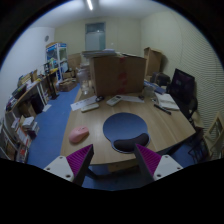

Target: Arrange mouse

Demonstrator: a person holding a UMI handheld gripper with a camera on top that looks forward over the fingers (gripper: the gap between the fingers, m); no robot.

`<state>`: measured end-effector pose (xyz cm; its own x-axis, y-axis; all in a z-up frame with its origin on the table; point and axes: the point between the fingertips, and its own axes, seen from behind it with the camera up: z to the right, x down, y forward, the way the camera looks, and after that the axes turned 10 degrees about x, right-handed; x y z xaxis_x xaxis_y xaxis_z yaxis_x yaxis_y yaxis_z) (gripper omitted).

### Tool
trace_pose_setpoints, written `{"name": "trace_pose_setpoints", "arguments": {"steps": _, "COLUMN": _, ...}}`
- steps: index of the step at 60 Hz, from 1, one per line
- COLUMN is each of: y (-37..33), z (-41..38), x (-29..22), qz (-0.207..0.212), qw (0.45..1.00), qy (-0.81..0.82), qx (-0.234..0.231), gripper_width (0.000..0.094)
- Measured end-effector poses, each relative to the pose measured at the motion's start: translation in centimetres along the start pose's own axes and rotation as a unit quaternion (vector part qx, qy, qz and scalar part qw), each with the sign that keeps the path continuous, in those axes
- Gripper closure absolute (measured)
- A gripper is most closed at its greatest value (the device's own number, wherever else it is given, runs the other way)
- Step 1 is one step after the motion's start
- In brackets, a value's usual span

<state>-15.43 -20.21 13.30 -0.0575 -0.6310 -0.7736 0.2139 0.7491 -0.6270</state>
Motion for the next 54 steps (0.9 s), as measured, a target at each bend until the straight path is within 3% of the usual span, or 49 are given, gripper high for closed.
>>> {"name": "trace_pose_setpoints", "arguments": {"steps": 17, "y": 5.3, "z": -11.7, "x": 4.6, "qz": -0.014, "qw": 0.991, "qy": -0.026, "qx": -0.134, "gripper_width": 0.0099}}
{"name": "trace_pose_setpoints", "arguments": {"steps": 22, "y": 8.1, "z": -15.5, "x": 5.6, "qz": -0.018, "qw": 0.987, "qy": -0.042, "qx": -0.154, "gripper_width": 0.0100}}
{"name": "trace_pose_setpoints", "arguments": {"steps": 29, "y": 11.5, "z": -18.9, "x": 6.0, "qz": -0.015, "qw": 0.987, "qy": -0.048, "qx": -0.153, "gripper_width": 0.0100}}
{"name": "trace_pose_setpoints", "arguments": {"steps": 31, "y": 12.5, "z": -19.4, "x": 5.8, "qz": -0.010, "qw": 0.988, "qy": -0.048, "qx": -0.146, "gripper_width": 0.0047}}
{"name": "trace_pose_setpoints", "arguments": {"steps": 32, "y": 12.9, "z": -19.6, "x": 5.0, "qz": 0.004, "qw": 0.989, "qy": -0.045, "qx": -0.143, "gripper_width": 0.0097}}
{"name": "trace_pose_setpoints", "arguments": {"steps": 47, "y": 17.8, "z": -22.4, "x": 1.6, "qz": 0.035, "qw": 0.995, "qy": -0.056, "qx": -0.078, "gripper_width": 0.0095}}
{"name": "trace_pose_setpoints", "arguments": {"steps": 52, "y": 19.2, "z": -23.3, "x": 0.3, "qz": 0.043, "qw": 0.996, "qy": -0.042, "qx": -0.072, "gripper_width": 0.0115}}
{"name": "trace_pose_setpoints", "arguments": {"steps": 54, "y": 19.6, "z": -23.3, "x": 0.1, "qz": 0.037, "qw": 0.996, "qy": -0.041, "qx": -0.064, "gripper_width": 0.0197}}
